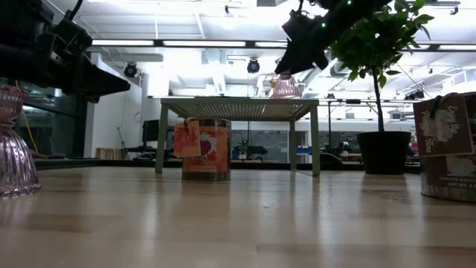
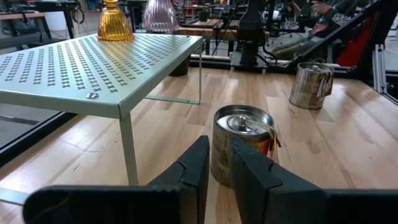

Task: Pick & Place candle stick holders
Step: Put the top purple glass candle holder on the shelf, then put the purple glass candle holder on the shelf

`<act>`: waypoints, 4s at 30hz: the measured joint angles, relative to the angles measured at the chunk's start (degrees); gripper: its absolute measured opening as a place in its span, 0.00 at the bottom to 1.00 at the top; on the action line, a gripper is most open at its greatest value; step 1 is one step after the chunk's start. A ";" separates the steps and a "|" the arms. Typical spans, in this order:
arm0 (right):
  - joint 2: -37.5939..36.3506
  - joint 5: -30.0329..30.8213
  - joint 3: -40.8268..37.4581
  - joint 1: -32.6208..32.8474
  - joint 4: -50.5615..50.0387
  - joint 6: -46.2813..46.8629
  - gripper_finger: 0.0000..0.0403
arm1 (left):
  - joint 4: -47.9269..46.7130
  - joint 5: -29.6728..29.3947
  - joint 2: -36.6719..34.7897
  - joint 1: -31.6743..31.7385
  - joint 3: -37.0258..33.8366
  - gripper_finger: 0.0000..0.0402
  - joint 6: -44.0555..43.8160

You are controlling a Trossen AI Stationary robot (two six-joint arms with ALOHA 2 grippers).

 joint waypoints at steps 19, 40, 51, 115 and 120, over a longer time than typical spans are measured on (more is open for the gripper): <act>7.34 -4.46 -0.02 -1.51 13.41 -0.40 0.35 | -0.02 0.02 0.00 0.00 0.00 0.14 0.00; 14.43 -4.65 8.03 -2.19 9.62 -0.84 0.35 | -0.01 0.00 0.00 -0.02 0.00 0.14 0.00; 14.45 -4.45 8.09 -3.37 8.04 -0.52 0.35 | -0.02 0.01 0.00 0.00 0.00 0.14 0.00; -9.82 3.19 -7.71 3.91 -5.69 2.02 0.58 | -0.02 0.02 0.00 0.00 0.00 0.14 0.00; -13.72 -1.49 -16.43 5.47 3.85 0.15 0.58 | 0.00 0.02 0.00 0.00 0.00 0.14 0.00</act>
